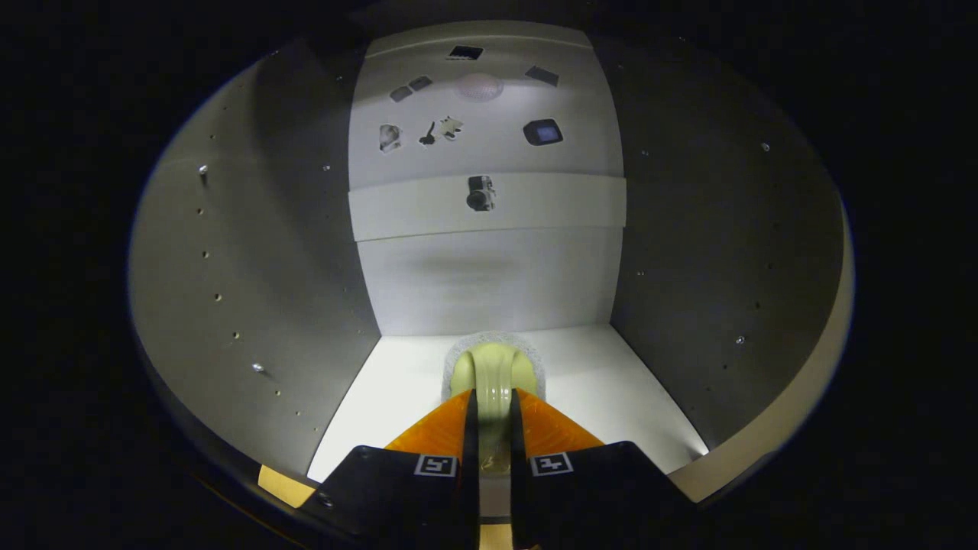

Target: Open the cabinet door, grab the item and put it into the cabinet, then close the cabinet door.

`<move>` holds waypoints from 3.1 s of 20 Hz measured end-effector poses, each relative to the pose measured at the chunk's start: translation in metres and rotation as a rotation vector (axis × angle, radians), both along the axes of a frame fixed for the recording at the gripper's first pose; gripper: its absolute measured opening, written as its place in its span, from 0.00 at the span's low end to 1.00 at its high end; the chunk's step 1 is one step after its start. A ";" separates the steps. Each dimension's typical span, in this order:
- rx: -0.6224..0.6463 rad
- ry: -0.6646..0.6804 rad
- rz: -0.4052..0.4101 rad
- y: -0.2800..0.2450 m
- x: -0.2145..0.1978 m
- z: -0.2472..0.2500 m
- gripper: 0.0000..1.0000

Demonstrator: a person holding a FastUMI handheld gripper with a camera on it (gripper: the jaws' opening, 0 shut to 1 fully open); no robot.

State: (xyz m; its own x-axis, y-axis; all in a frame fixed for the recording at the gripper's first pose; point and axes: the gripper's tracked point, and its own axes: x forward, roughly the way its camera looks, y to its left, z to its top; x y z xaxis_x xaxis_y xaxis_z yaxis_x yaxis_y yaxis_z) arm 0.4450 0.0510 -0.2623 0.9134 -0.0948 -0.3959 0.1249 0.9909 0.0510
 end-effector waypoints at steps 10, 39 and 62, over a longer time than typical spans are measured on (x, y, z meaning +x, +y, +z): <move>0.038 -0.024 0.014 -0.007 0.024 -0.005 0.30; -0.063 -0.390 0.002 0.003 -0.353 0.202 0.97; -0.051 -0.353 -0.017 -0.203 -0.479 0.185 0.96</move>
